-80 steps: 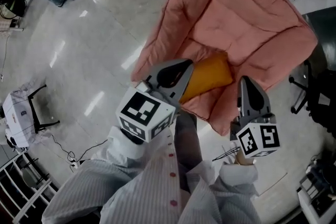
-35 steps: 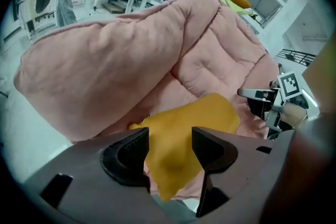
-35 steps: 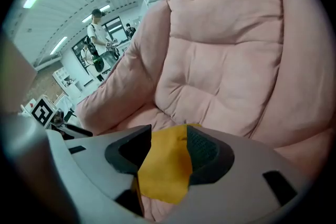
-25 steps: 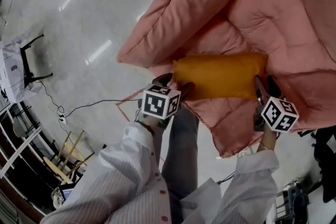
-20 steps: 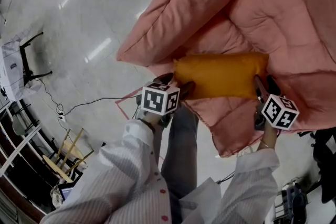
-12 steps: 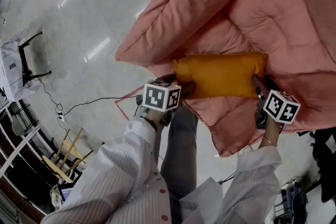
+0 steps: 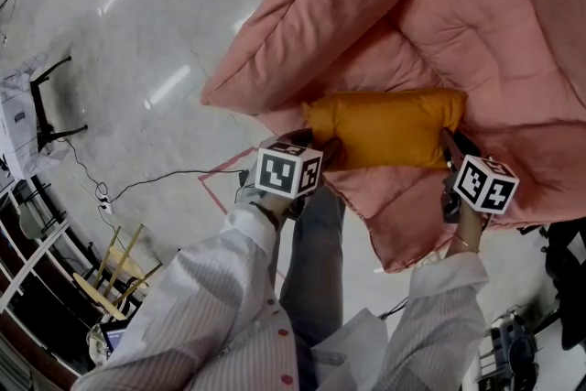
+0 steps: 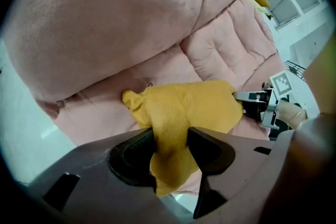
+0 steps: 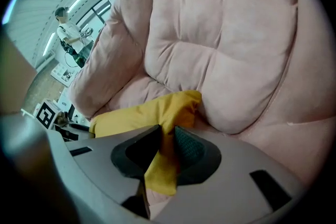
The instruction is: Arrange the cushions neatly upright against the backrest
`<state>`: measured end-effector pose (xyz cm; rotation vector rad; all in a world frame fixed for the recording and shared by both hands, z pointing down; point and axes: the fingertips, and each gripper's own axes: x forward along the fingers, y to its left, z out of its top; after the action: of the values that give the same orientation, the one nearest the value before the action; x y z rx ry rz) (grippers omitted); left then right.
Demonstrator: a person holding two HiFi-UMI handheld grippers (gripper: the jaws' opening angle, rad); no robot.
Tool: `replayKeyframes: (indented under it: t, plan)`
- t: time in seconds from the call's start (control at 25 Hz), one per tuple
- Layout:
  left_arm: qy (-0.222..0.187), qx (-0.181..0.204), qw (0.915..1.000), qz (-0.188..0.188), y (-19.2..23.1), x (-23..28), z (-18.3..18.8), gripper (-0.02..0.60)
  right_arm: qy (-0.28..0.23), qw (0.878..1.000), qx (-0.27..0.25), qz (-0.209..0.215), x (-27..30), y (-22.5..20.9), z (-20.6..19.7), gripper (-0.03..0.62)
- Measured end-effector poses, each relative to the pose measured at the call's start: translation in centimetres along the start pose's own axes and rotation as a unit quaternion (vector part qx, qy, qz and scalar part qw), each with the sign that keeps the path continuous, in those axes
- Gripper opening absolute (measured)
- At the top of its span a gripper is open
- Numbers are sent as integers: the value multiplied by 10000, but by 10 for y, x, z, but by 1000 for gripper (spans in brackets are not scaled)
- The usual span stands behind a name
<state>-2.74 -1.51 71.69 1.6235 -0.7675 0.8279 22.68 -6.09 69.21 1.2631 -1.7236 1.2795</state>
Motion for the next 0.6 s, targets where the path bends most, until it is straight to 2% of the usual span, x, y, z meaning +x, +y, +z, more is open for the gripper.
replayKeyframes:
  t: [0.36, 0.6]
  plan:
    - [-43, 211, 9998, -26, -5, -14, 3, 195, -297, 9993, -64, -222, -17, 7, 0, 91]
    - [-145, 755, 9970, 54, -8, -37, 24, 195, -624, 9973, 157, -354, -38, 19, 0, 91]
